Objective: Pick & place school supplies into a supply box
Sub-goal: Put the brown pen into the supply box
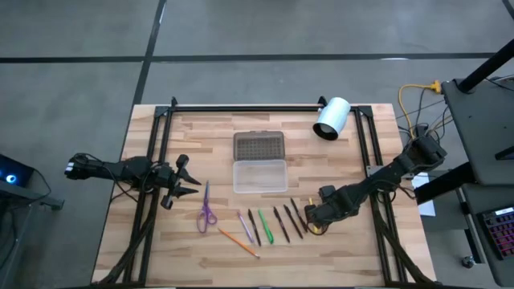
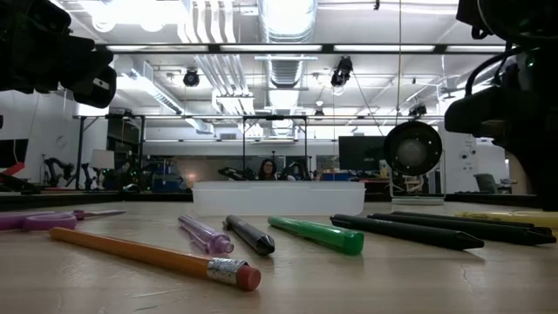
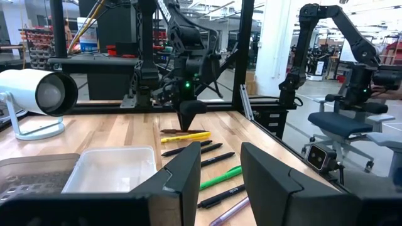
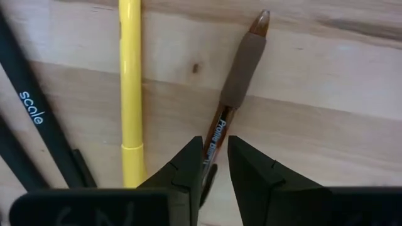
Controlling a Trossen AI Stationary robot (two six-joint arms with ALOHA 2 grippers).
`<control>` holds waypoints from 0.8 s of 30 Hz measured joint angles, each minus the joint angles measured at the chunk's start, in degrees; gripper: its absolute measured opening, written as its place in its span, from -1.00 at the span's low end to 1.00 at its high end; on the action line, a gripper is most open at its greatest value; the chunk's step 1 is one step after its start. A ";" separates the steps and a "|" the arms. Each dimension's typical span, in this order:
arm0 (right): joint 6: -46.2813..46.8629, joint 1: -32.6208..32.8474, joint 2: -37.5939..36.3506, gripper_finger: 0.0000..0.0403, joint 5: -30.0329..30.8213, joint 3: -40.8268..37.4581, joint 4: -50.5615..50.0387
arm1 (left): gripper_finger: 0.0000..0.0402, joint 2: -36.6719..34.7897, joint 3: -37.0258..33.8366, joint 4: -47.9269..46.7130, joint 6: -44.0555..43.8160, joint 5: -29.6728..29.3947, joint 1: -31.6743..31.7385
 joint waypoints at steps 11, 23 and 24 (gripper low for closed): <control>1.93 -0.02 -0.01 -0.66 -2.99 -1.83 -0.03 | -0.51 0.00 -0.01 -0.01 -0.01 -0.01 0.01; -5.89 0.04 -0.24 -0.66 -2.55 -4.08 0.47 | -0.51 -0.01 0.00 0.00 -0.01 0.00 -0.01; -7.14 0.04 -0.18 -0.66 -2.14 -3.98 0.37 | -0.51 0.00 0.01 0.00 0.01 -0.01 0.01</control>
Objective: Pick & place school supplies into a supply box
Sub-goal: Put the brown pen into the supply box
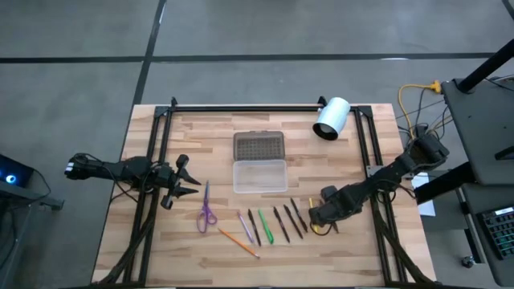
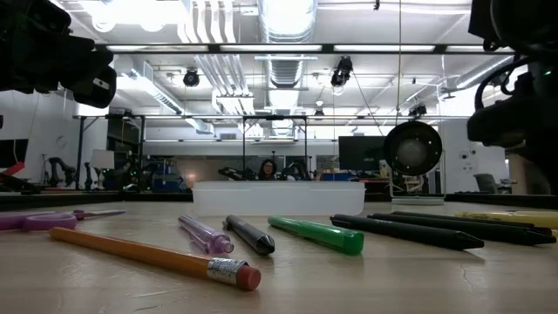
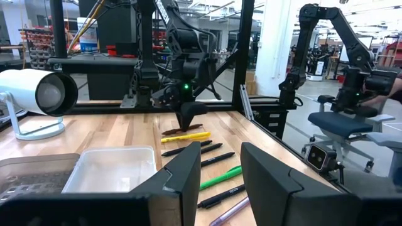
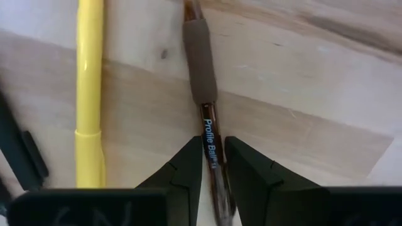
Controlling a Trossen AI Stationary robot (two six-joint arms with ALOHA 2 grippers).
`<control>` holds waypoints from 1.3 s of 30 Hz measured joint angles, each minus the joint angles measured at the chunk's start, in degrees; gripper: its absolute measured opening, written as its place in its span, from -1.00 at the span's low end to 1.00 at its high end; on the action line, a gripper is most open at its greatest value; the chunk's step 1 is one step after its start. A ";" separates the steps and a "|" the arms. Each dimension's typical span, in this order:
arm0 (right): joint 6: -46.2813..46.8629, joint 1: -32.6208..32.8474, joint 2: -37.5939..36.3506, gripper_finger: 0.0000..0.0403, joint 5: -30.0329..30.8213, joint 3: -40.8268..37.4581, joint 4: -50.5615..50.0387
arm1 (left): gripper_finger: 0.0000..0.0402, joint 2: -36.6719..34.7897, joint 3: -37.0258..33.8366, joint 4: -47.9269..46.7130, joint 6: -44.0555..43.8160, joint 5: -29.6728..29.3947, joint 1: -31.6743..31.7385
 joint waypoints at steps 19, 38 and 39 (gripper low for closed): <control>-6.73 -0.42 0.14 -0.84 -0.31 0.38 -0.58 | -0.51 -0.01 0.00 0.02 -0.01 -0.01 -0.01; -11.21 -1.61 -0.04 -0.93 12.95 3.26 -12.92 | -0.51 0.00 0.01 0.02 0.00 0.00 -0.01; -11.93 -2.11 -0.10 -0.94 14.52 3.58 -13.64 | -0.51 0.00 0.00 0.01 -0.01 0.00 0.00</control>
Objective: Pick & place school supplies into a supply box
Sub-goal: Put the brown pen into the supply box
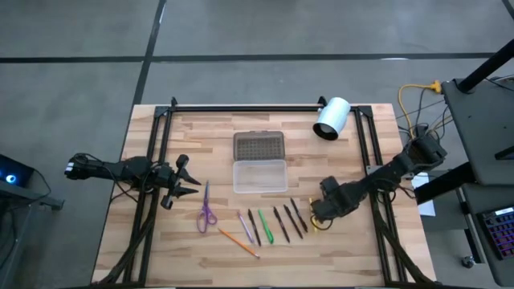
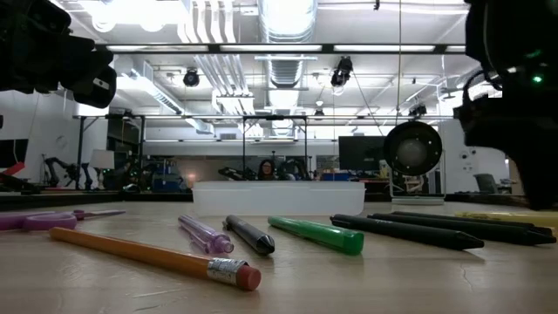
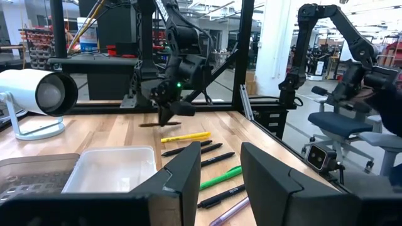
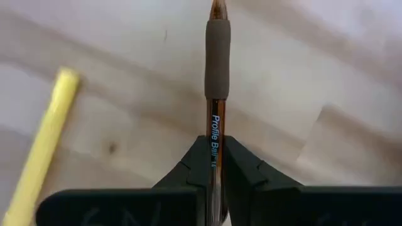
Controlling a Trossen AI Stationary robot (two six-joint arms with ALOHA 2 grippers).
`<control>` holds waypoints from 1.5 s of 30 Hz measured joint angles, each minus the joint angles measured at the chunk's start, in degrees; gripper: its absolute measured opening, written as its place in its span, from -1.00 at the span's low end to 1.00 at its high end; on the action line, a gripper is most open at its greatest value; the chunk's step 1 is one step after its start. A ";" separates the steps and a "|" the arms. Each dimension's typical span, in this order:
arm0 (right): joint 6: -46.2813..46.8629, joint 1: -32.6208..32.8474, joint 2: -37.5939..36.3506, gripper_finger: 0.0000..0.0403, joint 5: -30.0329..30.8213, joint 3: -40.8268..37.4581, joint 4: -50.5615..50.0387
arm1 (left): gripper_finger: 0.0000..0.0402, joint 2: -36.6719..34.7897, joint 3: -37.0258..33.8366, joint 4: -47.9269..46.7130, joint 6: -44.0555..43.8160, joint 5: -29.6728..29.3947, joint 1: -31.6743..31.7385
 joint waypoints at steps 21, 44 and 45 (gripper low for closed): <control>-53.43 -21.47 -0.16 -0.94 23.73 10.68 5.11 | -0.51 -0.02 0.01 0.00 0.02 0.01 -0.01; -96.34 -24.01 0.72 -0.94 10.97 13.52 31.53 | -0.51 -0.02 0.01 0.00 0.00 -0.01 0.00; -97.96 -23.99 0.72 -0.94 10.79 13.52 33.29 | -0.51 -0.02 0.00 -0.01 0.02 -0.01 -0.01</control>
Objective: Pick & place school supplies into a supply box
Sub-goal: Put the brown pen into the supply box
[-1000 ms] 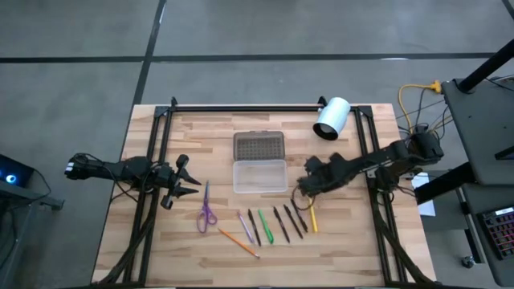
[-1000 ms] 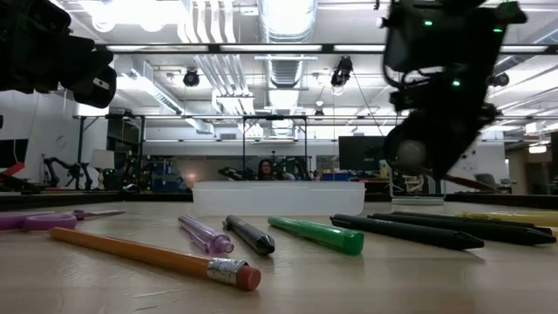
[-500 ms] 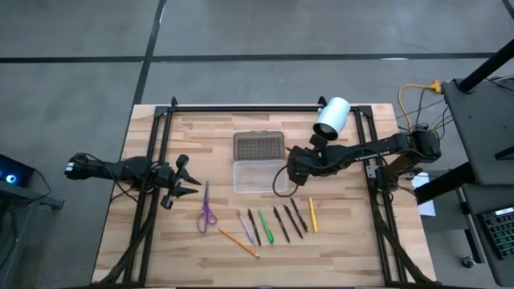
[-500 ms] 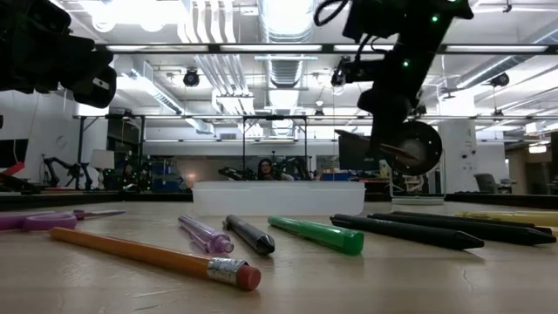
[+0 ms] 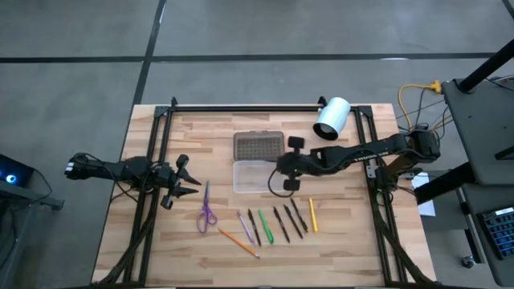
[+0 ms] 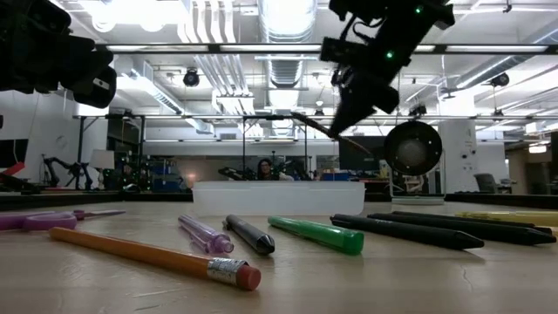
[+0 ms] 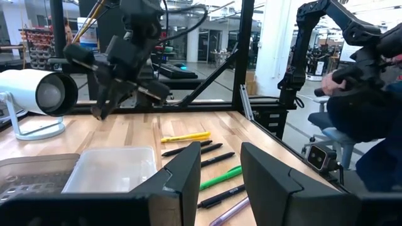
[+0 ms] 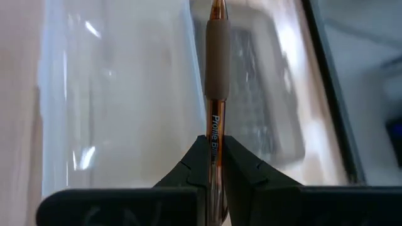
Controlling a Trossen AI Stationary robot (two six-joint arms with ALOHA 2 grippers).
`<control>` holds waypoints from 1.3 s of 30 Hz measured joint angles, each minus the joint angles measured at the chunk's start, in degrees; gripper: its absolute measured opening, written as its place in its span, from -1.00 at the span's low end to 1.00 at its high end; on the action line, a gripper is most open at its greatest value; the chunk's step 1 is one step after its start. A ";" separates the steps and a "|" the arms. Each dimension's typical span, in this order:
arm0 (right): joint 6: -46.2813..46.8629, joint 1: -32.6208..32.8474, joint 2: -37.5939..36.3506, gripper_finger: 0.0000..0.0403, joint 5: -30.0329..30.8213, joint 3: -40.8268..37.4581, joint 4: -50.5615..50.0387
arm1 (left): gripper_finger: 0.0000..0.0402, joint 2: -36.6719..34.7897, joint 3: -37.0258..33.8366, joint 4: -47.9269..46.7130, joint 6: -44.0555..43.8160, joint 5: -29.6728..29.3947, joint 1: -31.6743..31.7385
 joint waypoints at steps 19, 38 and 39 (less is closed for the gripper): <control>-9.64 -1.81 6.35 -0.94 -3.07 3.08 10.12 | -0.51 0.07 -0.01 0.01 0.00 0.04 0.01; -7.92 -0.67 23.93 -0.94 -1.68 21.76 -7.66 | -0.51 0.98 0.00 0.01 -0.02 0.01 0.02; -7.92 -0.59 23.93 -0.94 -1.68 21.88 -7.67 | -0.51 0.98 0.01 0.01 -0.01 0.01 0.00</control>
